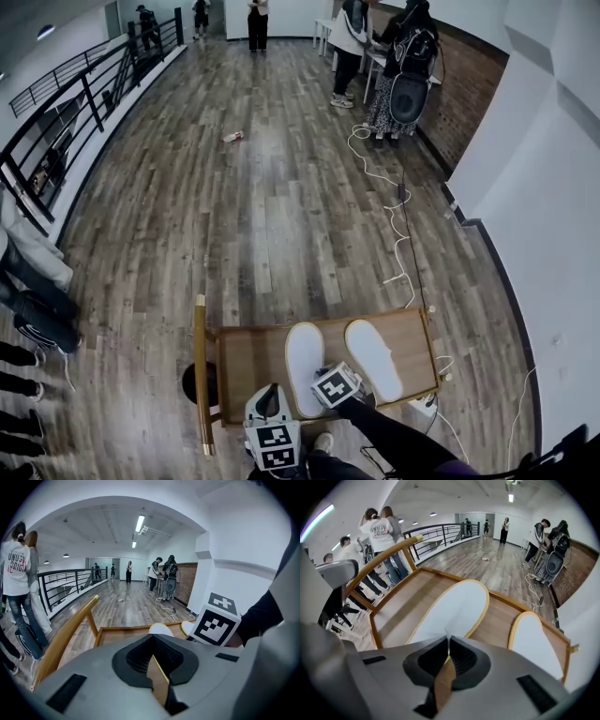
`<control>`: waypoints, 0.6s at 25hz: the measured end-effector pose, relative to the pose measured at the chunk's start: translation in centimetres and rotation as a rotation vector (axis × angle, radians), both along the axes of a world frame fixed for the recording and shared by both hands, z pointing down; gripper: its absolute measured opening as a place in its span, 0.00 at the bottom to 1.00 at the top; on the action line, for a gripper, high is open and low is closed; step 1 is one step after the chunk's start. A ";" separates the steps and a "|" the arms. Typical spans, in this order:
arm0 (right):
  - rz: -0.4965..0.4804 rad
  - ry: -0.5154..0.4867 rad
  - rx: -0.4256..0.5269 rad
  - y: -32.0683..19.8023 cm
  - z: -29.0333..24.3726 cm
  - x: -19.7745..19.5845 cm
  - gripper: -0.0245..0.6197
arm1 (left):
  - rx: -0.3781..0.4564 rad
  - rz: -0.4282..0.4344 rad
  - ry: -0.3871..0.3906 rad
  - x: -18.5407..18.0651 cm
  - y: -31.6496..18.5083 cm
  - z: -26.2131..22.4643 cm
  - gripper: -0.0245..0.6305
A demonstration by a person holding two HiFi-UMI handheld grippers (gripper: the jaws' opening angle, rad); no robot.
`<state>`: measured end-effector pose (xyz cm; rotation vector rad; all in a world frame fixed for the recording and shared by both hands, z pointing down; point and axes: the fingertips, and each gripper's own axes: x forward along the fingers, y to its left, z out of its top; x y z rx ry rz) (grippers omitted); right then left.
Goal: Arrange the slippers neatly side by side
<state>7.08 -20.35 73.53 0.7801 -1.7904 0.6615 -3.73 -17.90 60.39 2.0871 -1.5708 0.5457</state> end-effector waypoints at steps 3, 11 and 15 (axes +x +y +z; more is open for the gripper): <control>0.020 -0.035 0.008 -0.1 -0.1 -0.3 0.05 | -0.002 0.004 0.002 0.3 -0.1 0.1 0.04; 0.136 -0.185 0.109 -0.1 -3.4 0.4 0.15 | 0.009 0.031 0.012 2.1 -0.7 -0.2 0.04; 0.312 -0.231 0.229 -1.2 -4.9 5.6 0.15 | 0.007 0.039 0.022 3.3 -1.1 -0.3 0.04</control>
